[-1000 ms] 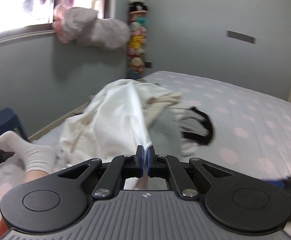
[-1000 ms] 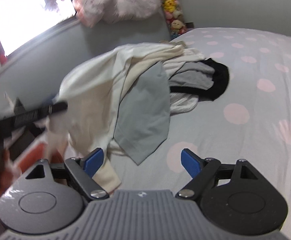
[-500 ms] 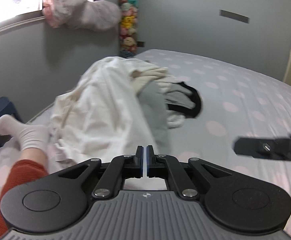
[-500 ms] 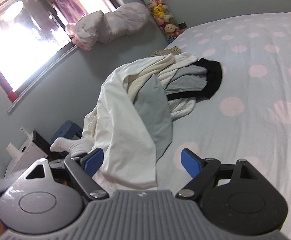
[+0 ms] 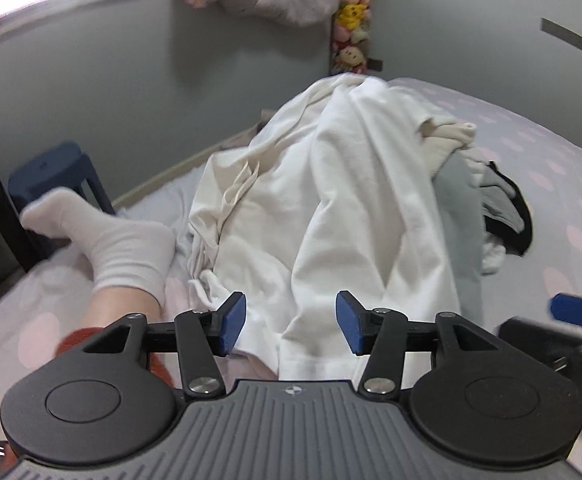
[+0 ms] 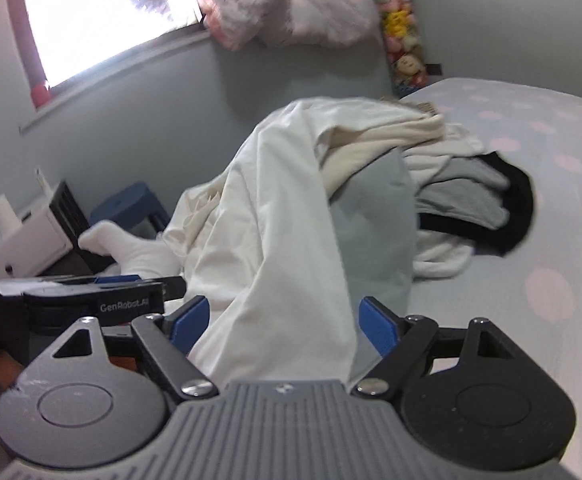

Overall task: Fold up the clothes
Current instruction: 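Grasp the white shirt with the right gripper while the left gripper holds it up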

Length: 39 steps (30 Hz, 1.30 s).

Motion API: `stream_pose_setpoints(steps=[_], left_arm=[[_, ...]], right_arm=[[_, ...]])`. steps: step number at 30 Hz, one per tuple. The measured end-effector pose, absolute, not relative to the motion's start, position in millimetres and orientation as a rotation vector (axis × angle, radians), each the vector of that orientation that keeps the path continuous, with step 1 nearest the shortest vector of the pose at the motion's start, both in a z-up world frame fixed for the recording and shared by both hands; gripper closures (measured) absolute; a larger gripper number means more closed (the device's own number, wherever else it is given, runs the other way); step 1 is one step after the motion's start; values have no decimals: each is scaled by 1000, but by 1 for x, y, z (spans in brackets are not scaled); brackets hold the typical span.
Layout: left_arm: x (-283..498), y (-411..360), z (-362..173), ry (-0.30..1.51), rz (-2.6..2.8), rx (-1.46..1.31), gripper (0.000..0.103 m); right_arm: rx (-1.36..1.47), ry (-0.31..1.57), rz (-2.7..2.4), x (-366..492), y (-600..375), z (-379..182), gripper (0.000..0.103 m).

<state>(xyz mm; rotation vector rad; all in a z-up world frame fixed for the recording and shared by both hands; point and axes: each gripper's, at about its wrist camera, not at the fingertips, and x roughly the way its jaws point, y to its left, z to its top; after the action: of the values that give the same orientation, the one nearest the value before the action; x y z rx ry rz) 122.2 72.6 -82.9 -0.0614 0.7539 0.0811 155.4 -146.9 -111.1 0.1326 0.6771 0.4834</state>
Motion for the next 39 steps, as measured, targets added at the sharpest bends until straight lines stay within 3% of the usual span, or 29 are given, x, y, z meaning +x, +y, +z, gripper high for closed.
stream_pose_setpoints(steps=[4, 8, 9, 10, 12, 13, 16, 29, 39], left_arm=[[130, 81, -101, 764, 95, -117, 55], [136, 85, -109, 766, 114, -164, 60], [138, 84, -109, 760, 112, -169, 61], [140, 84, -108, 755, 104, -174, 71], [143, 80, -110, 755, 82, -181, 89], [143, 77, -110, 752, 70, -183, 94], [139, 58, -107, 716, 18, -139, 102], [79, -14, -53, 563, -178, -143, 103], [24, -37, -25, 557, -318, -150, 103]], right_arm=[[9, 704, 503, 184, -122, -129, 20], [-26, 744, 522, 207, -106, -145, 43], [-28, 756, 516, 212, -104, -147, 50], [-34, 764, 510, 216, -103, -149, 55], [-49, 760, 489, 217, -105, -149, 96], [-50, 749, 475, 215, -109, -147, 98], [-46, 706, 427, 206, -123, -138, 99], [-51, 475, 127, 129, -241, -59, 100], [-11, 461, -94, 36, -329, -52, 100]])
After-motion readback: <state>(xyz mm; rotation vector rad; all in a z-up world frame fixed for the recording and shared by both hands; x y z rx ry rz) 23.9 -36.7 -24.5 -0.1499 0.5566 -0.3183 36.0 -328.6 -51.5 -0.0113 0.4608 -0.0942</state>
